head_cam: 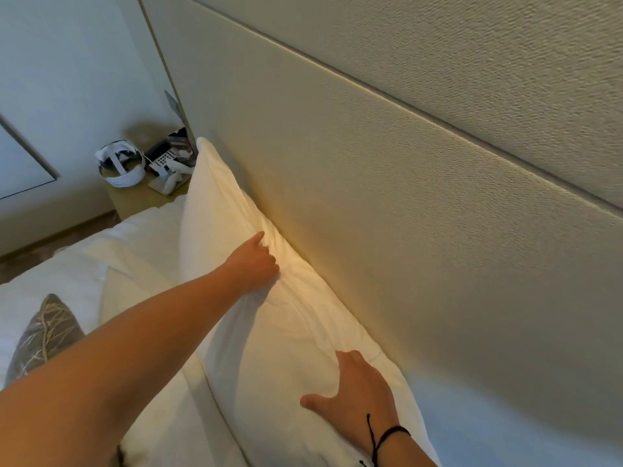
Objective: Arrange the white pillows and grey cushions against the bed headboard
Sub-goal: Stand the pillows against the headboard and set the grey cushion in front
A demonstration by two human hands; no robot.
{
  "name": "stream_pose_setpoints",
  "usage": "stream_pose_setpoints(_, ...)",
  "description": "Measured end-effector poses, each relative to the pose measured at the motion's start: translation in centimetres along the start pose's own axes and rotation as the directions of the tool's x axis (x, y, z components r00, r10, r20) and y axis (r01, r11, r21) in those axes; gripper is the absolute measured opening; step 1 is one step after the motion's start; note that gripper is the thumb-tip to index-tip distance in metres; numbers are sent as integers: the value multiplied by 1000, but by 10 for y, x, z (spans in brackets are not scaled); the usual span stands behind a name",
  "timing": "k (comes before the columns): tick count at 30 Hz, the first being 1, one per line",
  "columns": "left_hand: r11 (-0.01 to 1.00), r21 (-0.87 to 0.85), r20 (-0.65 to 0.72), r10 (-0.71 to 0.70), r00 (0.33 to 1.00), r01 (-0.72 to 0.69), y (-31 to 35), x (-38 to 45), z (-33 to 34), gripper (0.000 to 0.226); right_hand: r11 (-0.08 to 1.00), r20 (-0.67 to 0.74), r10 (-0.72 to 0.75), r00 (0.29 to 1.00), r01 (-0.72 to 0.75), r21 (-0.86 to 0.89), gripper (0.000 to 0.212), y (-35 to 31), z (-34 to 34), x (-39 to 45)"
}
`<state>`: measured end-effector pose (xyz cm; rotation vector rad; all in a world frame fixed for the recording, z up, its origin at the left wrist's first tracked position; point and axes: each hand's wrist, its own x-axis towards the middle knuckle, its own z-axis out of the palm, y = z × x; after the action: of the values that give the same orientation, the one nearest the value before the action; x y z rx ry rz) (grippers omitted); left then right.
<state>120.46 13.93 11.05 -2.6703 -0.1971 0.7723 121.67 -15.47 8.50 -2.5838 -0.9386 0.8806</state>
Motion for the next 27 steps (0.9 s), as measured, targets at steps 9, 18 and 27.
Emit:
stream_pose_setpoints(9, 974, 222, -178, 83, 981, -42, -48, -7, -3, 18, 994, -130, -108, 986, 111, 14, 16, -22, 3, 20)
stream_pose_setpoints(18, 956, 288, -185, 3, 983, 51, -129, -23, -26, 29, 930, -383, -273, 883, 343, 129, 26, -75, -21, 34)
stream_pose_setpoints(27, 978, 97, -280, -151, 948, 184, -63, -13, -6, 24, 991, -229, -92, 969, 112, 75, 29, -51, -2, 40)
